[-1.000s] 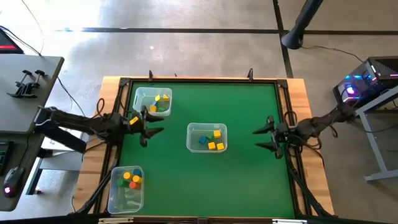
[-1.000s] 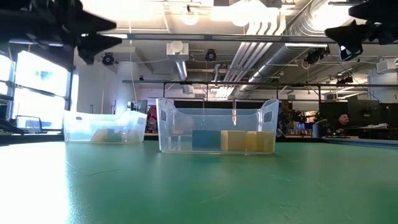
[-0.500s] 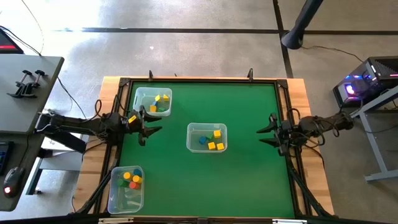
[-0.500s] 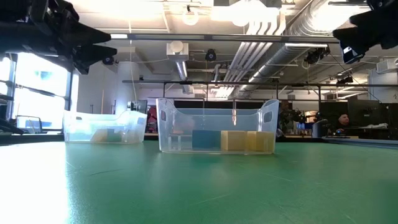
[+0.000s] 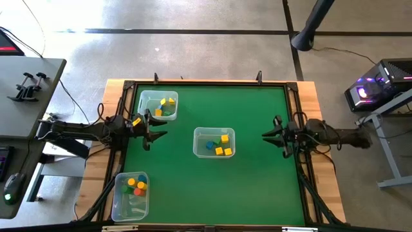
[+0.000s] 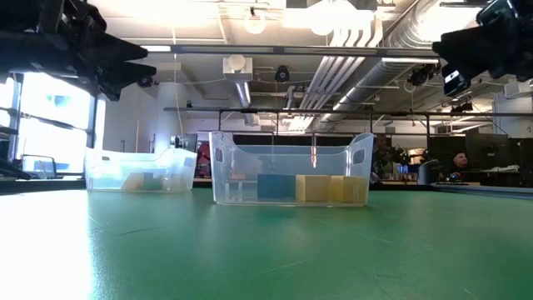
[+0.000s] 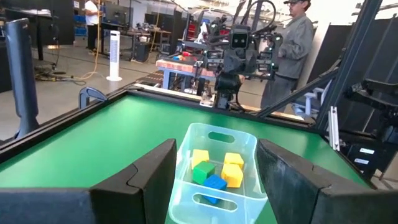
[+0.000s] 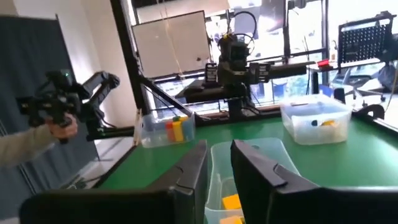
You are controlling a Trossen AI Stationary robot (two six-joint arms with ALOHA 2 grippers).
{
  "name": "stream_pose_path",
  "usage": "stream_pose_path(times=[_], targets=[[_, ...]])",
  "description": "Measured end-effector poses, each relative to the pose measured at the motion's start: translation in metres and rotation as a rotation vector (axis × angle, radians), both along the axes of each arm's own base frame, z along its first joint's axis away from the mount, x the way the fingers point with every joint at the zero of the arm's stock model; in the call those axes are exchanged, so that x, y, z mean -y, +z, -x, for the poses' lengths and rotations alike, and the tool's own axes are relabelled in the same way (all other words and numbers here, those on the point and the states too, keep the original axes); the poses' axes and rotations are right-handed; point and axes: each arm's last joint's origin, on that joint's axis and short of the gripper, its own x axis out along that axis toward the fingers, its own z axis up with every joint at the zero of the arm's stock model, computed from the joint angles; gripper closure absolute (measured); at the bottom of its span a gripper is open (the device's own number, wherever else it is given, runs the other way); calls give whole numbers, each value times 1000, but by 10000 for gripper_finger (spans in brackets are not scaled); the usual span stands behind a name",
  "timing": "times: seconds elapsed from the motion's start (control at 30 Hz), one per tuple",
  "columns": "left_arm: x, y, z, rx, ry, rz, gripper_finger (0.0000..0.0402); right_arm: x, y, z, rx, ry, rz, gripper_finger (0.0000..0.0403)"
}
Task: Sort blocks by size
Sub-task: Return to Home Position
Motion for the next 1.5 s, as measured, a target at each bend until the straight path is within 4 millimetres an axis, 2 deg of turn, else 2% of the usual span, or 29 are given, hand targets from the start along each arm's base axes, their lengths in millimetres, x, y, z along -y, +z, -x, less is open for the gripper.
stream_pose_path(times=[0.13,0.23,0.33,0.63,0.9,0.97,1.1,1.5], targets=[[0,-5,0,6,1,-7,195,3,-13,-4,-1,5,-50,336],[0,-17,1,-1,4,-2,195,4,-14,-4,-22,-5,-55,336],[0,-19,1,-26,4,10,195,4,-13,-4,-8,-4,-55,336],[0,-14,5,16,-29,-53,197,3,-13,-4,-7,8,-50,336],[1,-18,24,4,-48,-36,208,3,-18,-4,-61,9,-83,336],[2,-12,25,35,-89,-57,210,3,-18,-4,-64,8,-84,336],[0,-16,25,8,-33,-68,211,4,-18,-4,-67,2,-106,336],[0,-17,24,-2,-27,-61,211,4,-20,-5,-81,-13,-100,336]])
